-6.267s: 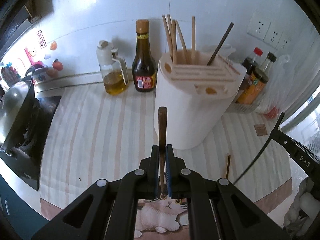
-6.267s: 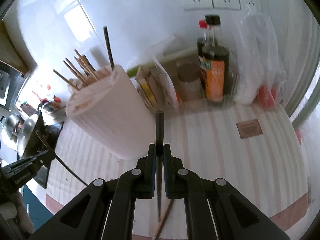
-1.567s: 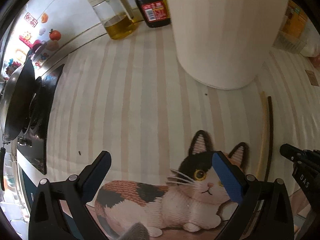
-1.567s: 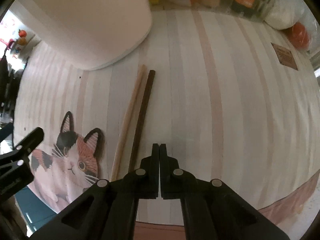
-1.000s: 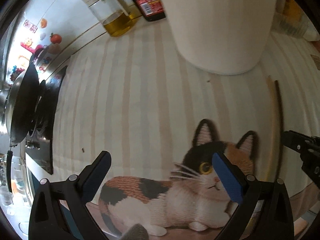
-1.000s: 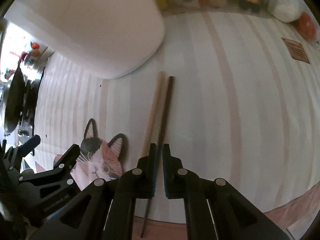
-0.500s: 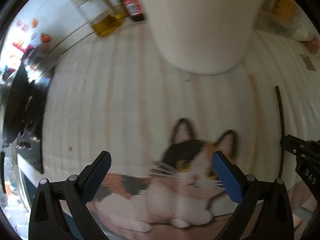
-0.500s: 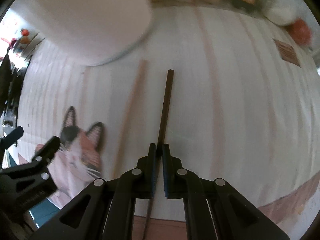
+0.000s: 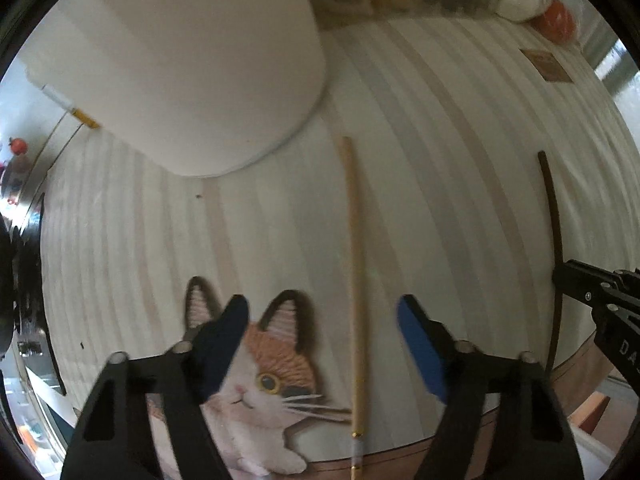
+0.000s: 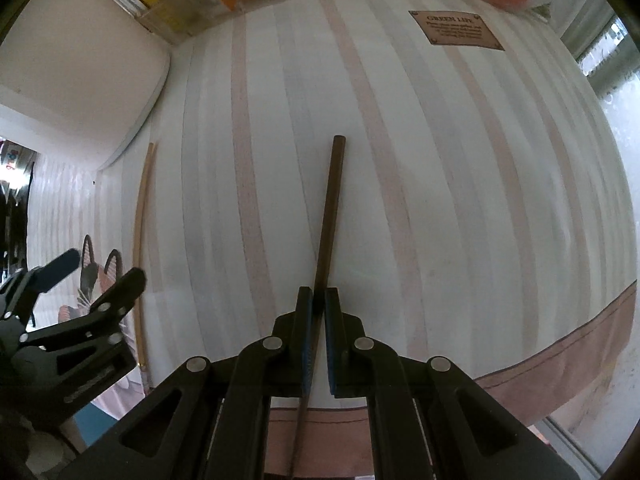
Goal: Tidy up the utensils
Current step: 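Grasp a dark chopstick with right tool while left tool moves over a wooden one, then close the left tool on the light wooden chopstick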
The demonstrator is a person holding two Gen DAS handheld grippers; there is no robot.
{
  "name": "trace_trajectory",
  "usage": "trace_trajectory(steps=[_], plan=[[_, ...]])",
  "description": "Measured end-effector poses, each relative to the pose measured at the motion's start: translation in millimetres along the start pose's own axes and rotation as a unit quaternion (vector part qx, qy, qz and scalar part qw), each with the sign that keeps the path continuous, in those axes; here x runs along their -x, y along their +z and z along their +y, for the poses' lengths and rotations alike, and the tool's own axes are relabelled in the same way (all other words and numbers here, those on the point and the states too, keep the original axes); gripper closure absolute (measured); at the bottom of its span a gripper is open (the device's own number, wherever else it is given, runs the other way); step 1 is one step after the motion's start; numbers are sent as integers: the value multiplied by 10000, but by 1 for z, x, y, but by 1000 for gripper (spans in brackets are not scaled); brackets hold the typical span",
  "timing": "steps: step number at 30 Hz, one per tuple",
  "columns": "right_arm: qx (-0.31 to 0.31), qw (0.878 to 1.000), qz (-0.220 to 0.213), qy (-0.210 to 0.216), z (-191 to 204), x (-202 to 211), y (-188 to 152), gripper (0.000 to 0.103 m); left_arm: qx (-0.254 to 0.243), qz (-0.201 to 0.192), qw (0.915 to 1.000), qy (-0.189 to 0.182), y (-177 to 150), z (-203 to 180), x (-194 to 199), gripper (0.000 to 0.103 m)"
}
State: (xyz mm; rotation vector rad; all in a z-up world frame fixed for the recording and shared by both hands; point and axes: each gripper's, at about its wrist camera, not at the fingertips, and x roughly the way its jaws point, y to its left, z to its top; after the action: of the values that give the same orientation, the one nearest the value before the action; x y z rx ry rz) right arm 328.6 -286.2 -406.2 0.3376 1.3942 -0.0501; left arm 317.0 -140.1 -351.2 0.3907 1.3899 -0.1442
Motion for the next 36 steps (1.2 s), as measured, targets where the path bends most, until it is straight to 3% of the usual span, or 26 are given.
trace_trajectory(steps=[5, 7, 14, 20, 26, 28, 31, 36], plan=[[-38, 9999, -30, 127, -16, 2, 4, 97, 211, -58, 9995, -215, 0, 4, -2, 76], [2, 9999, -28, 144, -40, 7, 1, 97, 264, -30, 9994, -210, -1, 7, -4, 98], [373, 9990, 20, 231, -7, -2, -4, 97, 945, 246, 9949, -241, -41, 62, -7, 98], [887, 9953, 162, 355, 32, -8, -1, 97, 1776, 448, 9829, -189, -67, 127, -15, 98], [1060, 9925, 474, 387, 42, -10, 14, 96, 1993, 583, 9749, -808, -53, 160, -26, 93], [1068, 9925, 447, 381, 45, -11, 25, 89, 2000, 595, 9734, -942, -50, 170, -28, 89], [1127, 9924, 418, 281, 54, -17, 30, 86, 1985, 579, 9739, -930, -42, 174, -31, 89], [1462, 9887, 293, -177, 79, -22, 35, 87, 1728, 527, 9817, -596, -13, 158, -38, 90]])
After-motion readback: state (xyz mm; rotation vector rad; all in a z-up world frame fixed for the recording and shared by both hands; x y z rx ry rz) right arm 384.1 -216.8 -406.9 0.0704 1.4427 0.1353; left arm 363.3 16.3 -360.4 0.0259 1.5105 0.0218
